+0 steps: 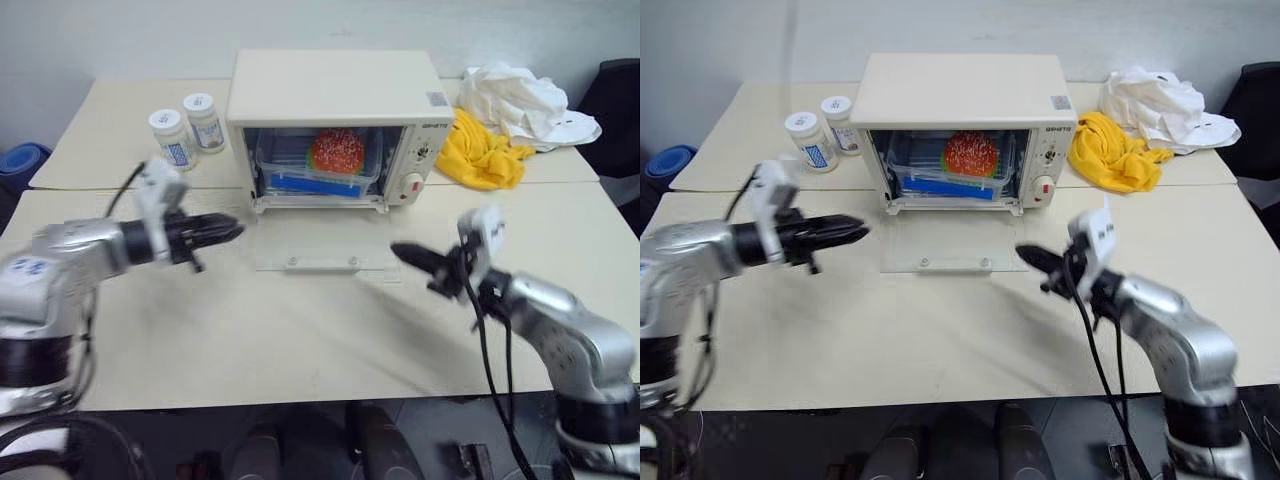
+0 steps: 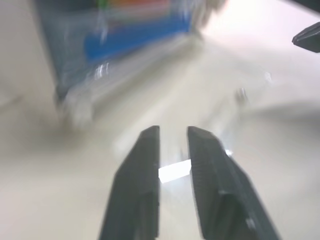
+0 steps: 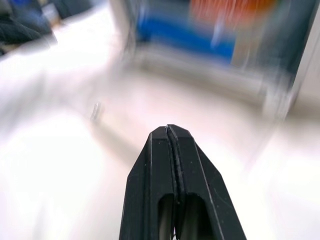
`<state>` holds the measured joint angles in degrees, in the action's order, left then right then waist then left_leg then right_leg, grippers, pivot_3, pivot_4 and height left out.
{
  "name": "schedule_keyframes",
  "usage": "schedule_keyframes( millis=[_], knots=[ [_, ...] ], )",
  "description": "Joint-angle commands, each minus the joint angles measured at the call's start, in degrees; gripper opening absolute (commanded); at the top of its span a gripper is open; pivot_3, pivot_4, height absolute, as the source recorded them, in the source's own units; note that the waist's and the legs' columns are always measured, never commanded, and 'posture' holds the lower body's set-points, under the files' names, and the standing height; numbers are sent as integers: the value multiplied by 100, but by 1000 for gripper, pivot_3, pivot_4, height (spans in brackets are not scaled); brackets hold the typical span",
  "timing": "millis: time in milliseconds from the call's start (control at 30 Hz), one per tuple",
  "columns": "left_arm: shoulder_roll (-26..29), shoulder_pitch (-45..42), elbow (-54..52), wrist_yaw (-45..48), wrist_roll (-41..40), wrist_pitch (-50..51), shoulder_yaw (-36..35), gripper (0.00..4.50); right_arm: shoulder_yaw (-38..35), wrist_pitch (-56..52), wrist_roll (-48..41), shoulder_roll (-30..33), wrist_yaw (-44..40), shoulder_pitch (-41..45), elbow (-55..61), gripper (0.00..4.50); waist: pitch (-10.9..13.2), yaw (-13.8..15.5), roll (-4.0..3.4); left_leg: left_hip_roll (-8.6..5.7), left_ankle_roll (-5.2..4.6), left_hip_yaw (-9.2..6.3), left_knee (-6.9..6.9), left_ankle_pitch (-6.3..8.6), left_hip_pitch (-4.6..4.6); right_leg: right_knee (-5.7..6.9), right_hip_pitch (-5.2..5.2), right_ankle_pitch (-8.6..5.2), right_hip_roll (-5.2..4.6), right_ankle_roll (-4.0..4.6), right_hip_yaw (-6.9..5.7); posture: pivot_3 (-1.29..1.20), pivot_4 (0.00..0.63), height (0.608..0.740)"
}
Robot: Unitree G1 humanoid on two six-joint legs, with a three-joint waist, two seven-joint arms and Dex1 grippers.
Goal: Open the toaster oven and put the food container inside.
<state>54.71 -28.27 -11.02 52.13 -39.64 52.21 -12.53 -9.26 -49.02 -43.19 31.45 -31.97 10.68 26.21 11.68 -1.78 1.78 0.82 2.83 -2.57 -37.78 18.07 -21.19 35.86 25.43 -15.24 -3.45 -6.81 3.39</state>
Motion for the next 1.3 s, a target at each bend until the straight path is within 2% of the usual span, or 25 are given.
schedule_keyframes(
  millis=[33,167,267,333,567,700,800,933,1100,1200,1300],
  knots=[
    [493,-41,-329,916,-706,178,-465,2065,92,-180,28,-75,396,-226,395,0,0,10,0,-3,-4,3,-2,-3,1,-2,-2,2,-2,0,3,0,150,740],
    [827,-130,-384,1284,-946,185,-590,3087,299,-2,362,-431,785,-341,97,0,0,7,-1,-2,-10,-4,-8,-7,15,-10,-24,0,2,4,0,0,150,740],
    [914,-251,-415,1280,-1054,217,-638,4027,389,158,549,-571,819,-240,-93,0,2,5,-4,-2,-11,-3,-8,-6,11,-2,-17,2,2,1,1,0,150,740],
    [953,-310,-420,1254,-967,93,-616,4448,456,310,680,-670,817,-101,-327,0,2,-3,-4,-1,-14,-5,-8,-3,8,-1,-14,2,3,0,0,0,150,740],
    [887,-448,-281,1228,-744,-224,-337,4448,390,701,701,-932,483,685,-812,0,5,-33,-9,2,-19,-2,-5,0,0,2,-1,2,5,0,1,0,150,740],
    [825,-600,-27,1175,-657,-346,-316,4448,-316,258,-50,-425,138,1266,-577,0,14,-12,-23,1,-19,-2,-6,0,-3,3,0,3,4,-1,1,0,150,740],
    [890,-569,135,1224,-568,-427,-359,4500,-1047,-321,-1023,359,-242,1650,-472,1007,18,11,-29,0,-26,-2,-7,4,-5,-2,0,3,2,-3,0,0,150,740],
    [1033,-568,441,1410,-423,-568,-394,4500,-1714,-930,-1888,1424,-672,1869,-560,2086,22,18,-36,2,-33,-4,-4,8,-8,-8,0,2,3,-2,-4,0,150,740],
    [1224,-623,794,1652,-266,-732,-400,4500,-1942,-978,-1811,2487,-1294,1558,-645,3685,22,-9,-35,3,-41,6,-8,11,-3,-8,-2,1,5,-1,-1,0,150,740],
    [1259,-638,878,1715,-203,-816,-414,4500,-1931,-823,-1641,2632,-1380,1416,-674,4414,22,-14,-36,3,-42,12,-11,11,-1,-3,-2,1,5,-1,2,0,150,740],
    [1083,-408,866,1474,-169,-847,-531,4500,-1755,-622,-1465,2214,-1017,1188,-537,4414,21,-13,-34,3,-42,13,-13,11,0,0,-2,1,5,-1,3,0,150,740]
  ],
)
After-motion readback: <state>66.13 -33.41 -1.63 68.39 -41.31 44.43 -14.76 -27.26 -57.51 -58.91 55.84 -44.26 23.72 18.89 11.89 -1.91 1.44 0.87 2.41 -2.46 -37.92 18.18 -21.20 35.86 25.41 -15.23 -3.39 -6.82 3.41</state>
